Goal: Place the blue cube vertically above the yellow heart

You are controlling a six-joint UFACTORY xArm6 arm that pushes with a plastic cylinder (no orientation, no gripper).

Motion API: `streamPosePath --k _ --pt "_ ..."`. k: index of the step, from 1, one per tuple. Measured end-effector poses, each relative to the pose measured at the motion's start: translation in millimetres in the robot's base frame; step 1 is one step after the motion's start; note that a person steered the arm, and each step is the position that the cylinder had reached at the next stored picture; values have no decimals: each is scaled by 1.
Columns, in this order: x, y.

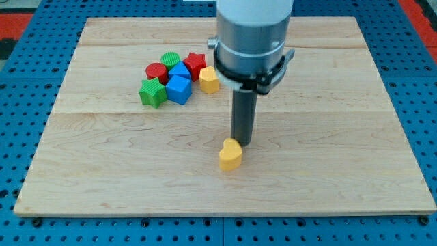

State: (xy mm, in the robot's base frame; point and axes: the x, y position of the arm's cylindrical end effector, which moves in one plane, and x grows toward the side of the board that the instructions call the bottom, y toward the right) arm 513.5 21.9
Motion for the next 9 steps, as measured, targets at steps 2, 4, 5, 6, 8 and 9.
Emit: streamPosePath --k 2,4,5,6,8,9 --pt "-81 11" --pt "-146 -78" --pt "-155 -82" --pt "-167 -109" --pt "-84 -70" --pt "-62 -49"
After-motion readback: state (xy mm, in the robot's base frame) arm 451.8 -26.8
